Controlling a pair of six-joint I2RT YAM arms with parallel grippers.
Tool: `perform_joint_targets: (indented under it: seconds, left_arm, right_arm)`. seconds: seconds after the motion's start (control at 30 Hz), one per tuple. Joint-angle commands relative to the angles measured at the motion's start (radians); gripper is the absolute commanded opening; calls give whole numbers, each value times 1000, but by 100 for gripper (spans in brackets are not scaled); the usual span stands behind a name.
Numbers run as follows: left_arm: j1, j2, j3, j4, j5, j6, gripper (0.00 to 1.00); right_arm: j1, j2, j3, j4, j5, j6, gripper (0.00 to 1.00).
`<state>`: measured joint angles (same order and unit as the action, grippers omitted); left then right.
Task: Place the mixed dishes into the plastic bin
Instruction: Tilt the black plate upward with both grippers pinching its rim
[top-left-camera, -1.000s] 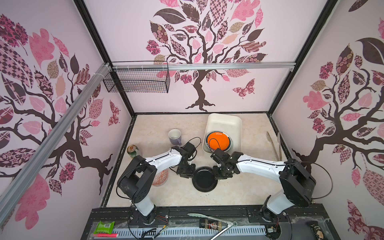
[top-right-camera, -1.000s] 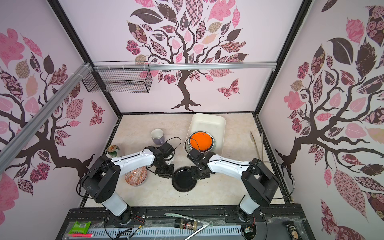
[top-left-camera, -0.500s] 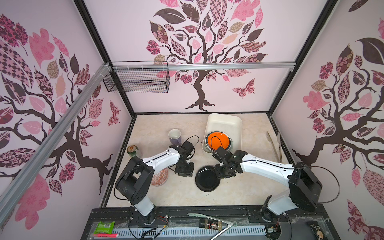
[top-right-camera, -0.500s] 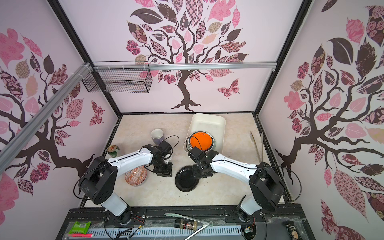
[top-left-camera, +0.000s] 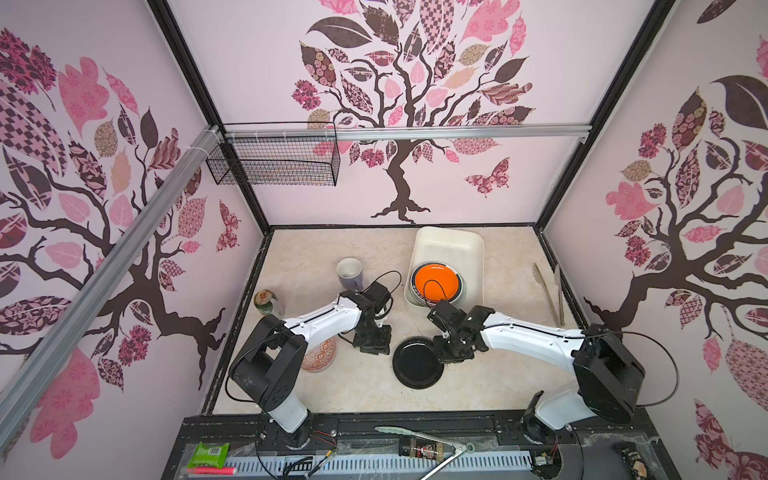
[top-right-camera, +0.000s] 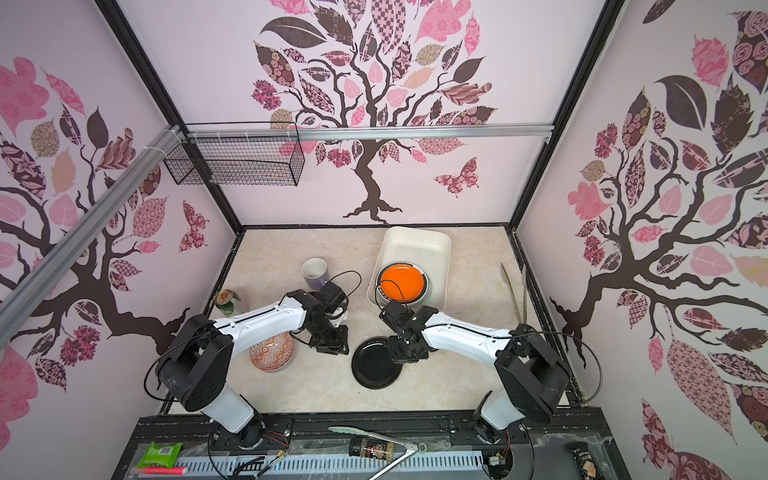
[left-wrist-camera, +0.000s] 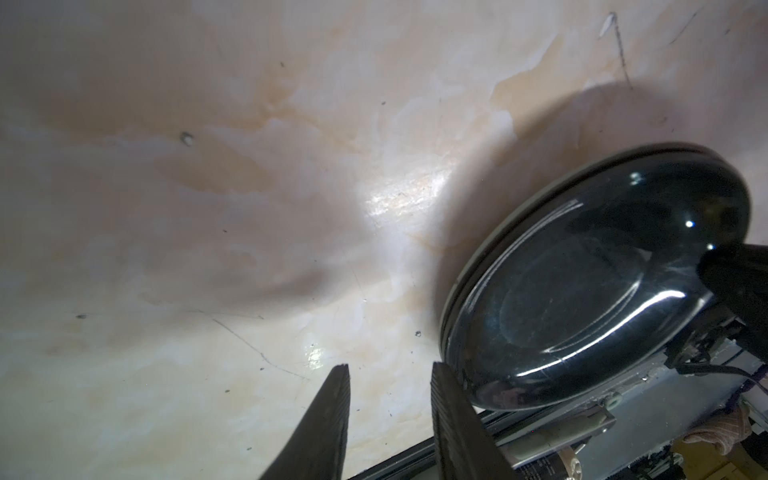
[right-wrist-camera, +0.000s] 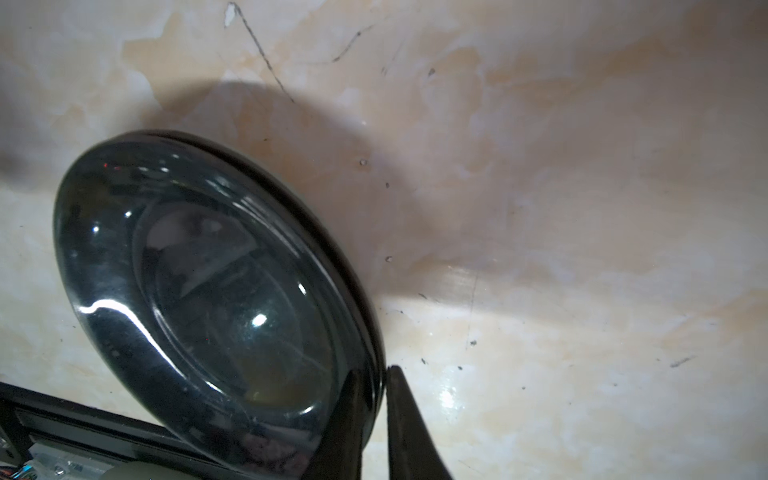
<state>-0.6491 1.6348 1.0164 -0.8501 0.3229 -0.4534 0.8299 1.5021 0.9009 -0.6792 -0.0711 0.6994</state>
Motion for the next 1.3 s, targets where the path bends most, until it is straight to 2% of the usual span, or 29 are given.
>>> perform_joint_targets:
  seconds: [0.0, 0.1, 0.17, 0.23, 0.33, 0.57, 0.83, 1.03, 1.27]
  left_arm:
    - [-23, 6, 61, 11, 14, -16, 36]
    - [-35, 13, 72, 10, 20, -21, 35]
    - [-41, 21, 74, 10, 21, -21, 33]
    - [-46, 27, 77, 10, 25, -20, 31]
    - [-50, 38, 78, 8, 29, -18, 27]
    - [-61, 53, 82, 4, 27, -10, 17]
    - [-79, 81, 103, -2, 19, 5, 12]
    - [-84, 106, 93, 17, 20, 2, 7]
    - [-88, 147, 100, 40, 31, -1, 6]
  right_arm:
    - [2, -13, 4, -34, 26, -5, 18]
    - [3, -13, 0, -35, 26, -3, 19]
    - [2, -15, -7, -24, 14, -4, 14]
    - [2, -14, -16, -6, -5, -7, 13]
    - [2, -4, -26, 8, -11, -3, 17]
    - [2, -3, -50, 21, -2, 13, 20]
    - [2, -14, -52, 11, 6, 23, 29]
    - [2, -38, -67, 5, 13, 40, 29]
    - [2, -77, -91, -10, 21, 55, 34]
